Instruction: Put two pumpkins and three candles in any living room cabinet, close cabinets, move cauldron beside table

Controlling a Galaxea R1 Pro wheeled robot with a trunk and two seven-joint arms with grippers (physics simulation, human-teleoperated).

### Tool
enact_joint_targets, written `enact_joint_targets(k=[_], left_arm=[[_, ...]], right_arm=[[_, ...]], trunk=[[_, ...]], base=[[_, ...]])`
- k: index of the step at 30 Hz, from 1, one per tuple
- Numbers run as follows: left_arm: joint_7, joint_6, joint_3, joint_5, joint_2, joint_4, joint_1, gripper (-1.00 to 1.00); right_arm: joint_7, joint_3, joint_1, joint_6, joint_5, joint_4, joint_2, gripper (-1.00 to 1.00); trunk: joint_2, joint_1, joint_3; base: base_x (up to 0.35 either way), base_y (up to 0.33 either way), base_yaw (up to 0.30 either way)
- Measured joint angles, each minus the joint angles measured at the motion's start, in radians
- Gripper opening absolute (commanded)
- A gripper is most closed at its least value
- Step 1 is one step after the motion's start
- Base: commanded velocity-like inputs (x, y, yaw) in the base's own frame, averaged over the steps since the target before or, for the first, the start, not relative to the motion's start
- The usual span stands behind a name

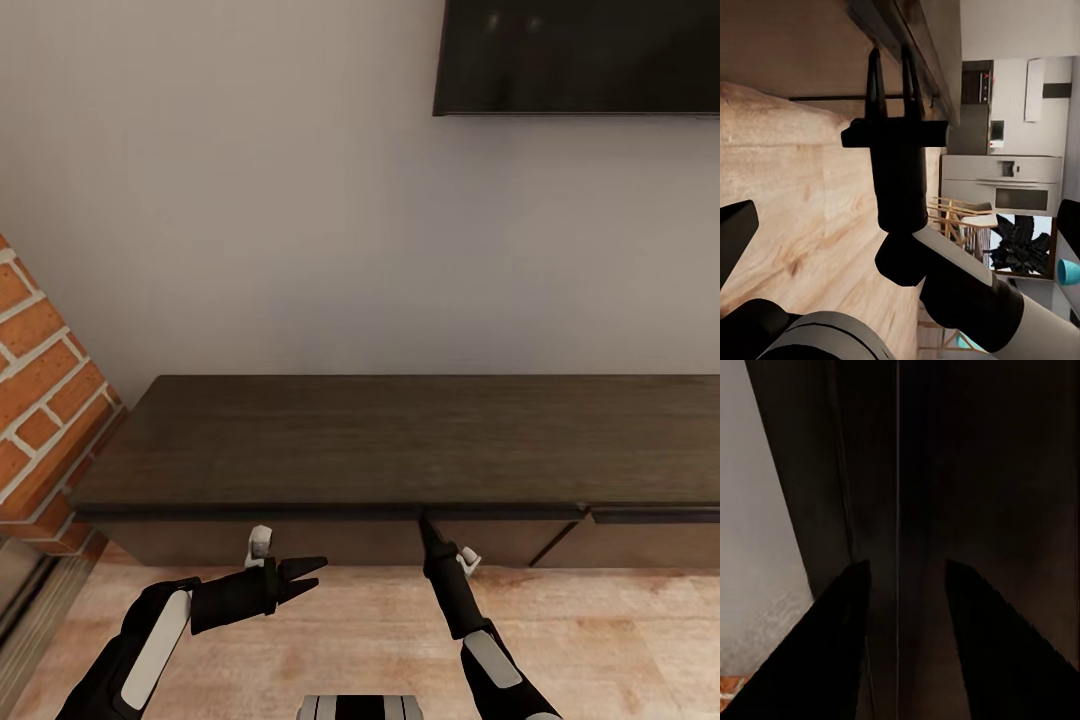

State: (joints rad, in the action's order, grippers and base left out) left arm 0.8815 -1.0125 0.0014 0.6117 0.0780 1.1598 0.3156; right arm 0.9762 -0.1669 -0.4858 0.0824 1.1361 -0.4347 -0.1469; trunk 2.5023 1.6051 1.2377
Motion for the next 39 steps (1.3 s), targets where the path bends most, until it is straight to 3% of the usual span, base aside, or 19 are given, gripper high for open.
enact_joint_targets(k=[22,39], left_arm=[[-0.001,0.001,0.0,0.0,0.0,0.0,0.0,1.0],[-0.001,0.002,-0.001,0.0,0.0,0.0,0.0,1.0]], right_arm=[[-0.009,-0.005,0.0,-0.006,-0.004,0.002,-0.003,-1.0],[-0.011,-0.005,0.0,-0.005,-0.002,0.001,-0.003,-1.0]], trunk=[[0.0,0.0,0.0],[0.0,0.001,0.0]], base=[[-0.019,0.0,0.0],[-0.283,0.0,0.0]])
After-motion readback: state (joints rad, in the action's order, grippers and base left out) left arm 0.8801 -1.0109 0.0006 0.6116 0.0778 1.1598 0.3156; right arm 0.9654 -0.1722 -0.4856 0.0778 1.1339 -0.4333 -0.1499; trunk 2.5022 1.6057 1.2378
